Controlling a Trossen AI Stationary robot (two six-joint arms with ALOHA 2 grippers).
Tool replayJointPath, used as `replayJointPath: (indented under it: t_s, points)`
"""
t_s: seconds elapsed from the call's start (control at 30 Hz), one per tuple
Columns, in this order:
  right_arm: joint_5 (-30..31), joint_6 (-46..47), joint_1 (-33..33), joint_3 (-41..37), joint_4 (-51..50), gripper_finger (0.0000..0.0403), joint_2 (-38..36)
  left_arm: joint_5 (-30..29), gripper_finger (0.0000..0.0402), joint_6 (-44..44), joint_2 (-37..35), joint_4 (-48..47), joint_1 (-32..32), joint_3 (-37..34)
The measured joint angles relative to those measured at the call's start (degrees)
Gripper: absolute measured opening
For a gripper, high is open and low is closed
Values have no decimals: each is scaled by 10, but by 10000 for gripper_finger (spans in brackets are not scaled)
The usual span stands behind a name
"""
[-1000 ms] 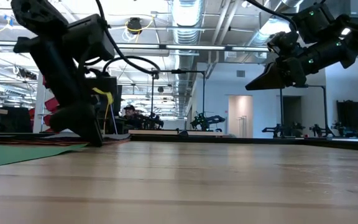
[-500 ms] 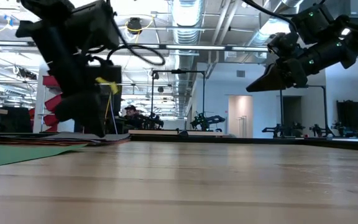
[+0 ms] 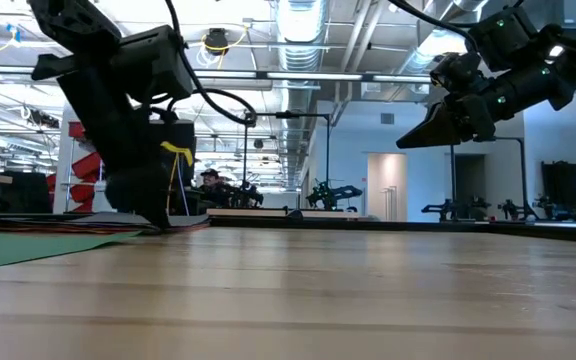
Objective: Organize paper
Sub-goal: Move the black paper to the top center of the table
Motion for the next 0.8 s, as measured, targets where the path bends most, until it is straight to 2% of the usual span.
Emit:
replayJointPath:
  t_s: [0.13, 0.3, 0.5, 0.6, 0.8]
  points:
    - [0, 0, 0, 0, 0, 59, 0, 7, 141, -4, 0, -2, 21, 0]
    - [0, 0, 0, 0, 0, 59, 0, 14, 114, -2, 0, 6, 44, 0]
    - [0, 0, 0, 0, 0, 59, 0, 31, 48, 11, 0, 16, 55, 0]
    - [0, 0, 0, 0, 0, 59, 0, 58, 9, 17, 0, 30, 55, 0]
    - [0, 0, 0, 0, 0, 59, 0, 108, 1, 0, 0, 47, 54, 0]
